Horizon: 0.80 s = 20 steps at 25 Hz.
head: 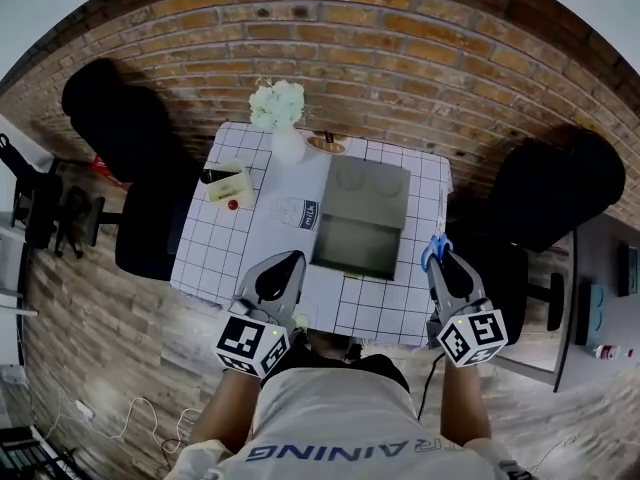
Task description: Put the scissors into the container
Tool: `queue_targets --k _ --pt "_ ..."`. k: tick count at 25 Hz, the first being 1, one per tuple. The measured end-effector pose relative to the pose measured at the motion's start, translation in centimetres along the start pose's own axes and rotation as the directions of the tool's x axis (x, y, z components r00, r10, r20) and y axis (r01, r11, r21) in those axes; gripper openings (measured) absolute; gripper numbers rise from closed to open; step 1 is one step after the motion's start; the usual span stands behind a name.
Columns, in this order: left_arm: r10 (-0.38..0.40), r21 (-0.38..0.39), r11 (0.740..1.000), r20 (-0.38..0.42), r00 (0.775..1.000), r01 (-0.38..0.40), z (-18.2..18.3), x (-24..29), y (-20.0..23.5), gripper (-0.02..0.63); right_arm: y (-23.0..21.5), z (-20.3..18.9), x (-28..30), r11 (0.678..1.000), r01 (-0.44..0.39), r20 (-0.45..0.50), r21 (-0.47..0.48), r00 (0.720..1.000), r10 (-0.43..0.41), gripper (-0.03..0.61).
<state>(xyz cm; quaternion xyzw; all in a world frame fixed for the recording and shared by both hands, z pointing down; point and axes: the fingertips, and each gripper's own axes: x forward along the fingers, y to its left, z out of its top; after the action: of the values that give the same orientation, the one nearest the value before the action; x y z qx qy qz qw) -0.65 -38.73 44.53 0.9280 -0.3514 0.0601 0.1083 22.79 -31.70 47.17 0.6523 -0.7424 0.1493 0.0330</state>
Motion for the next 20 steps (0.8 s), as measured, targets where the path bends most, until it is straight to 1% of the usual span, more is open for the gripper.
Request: queue_targets --k 4,7,9,12,15,18,20 --pt "-0.064 0.003 0.998 -0.045 0.997 0.064 -0.6 1.4 3.4 0.0 1.7 -0.4 2.4 0.998 0.063 -0.018 0.019 0.998 -0.063 0.101" --pt "-0.1 0.009 0.995 -0.053 0.994 0.101 -0.3 2.0 5.5 0.0 2.7 -1.0 4.0 0.995 0.098 -0.022 0.019 0.995 -0.097 0.101" --pt "-0.11 0.006 0.994 -0.058 0.992 0.11 -0.2 2.1 6.7 0.0 3.4 -1.8 5.0 0.994 0.108 -0.042 0.008 0.993 -0.108 0.101" --pt "-0.113 -0.003 0.994 -0.066 0.991 0.113 -0.5 2.3 7.8 0.0 3.9 -3.6 6.2 0.995 0.102 -0.104 0.001 0.989 -0.101 0.102" --pt "-0.116 -0.025 0.993 -0.073 0.991 0.115 -0.9 2.2 7.9 0.0 3.9 -5.8 7.3 0.996 0.083 -0.17 0.042 0.983 -0.074 0.101" --pt "-0.116 -0.064 0.992 -0.081 0.99 0.111 -1.3 1.6 7.6 0.0 3.8 -8.4 8.6 0.998 0.064 -0.257 0.018 0.965 -0.058 0.103" --pt "-0.115 -0.071 0.992 -0.088 0.99 0.109 -1.7 1.2 7.3 0.0 3.9 -10.5 9.5 0.999 0.044 -0.32 -0.016 0.946 -0.046 0.103"
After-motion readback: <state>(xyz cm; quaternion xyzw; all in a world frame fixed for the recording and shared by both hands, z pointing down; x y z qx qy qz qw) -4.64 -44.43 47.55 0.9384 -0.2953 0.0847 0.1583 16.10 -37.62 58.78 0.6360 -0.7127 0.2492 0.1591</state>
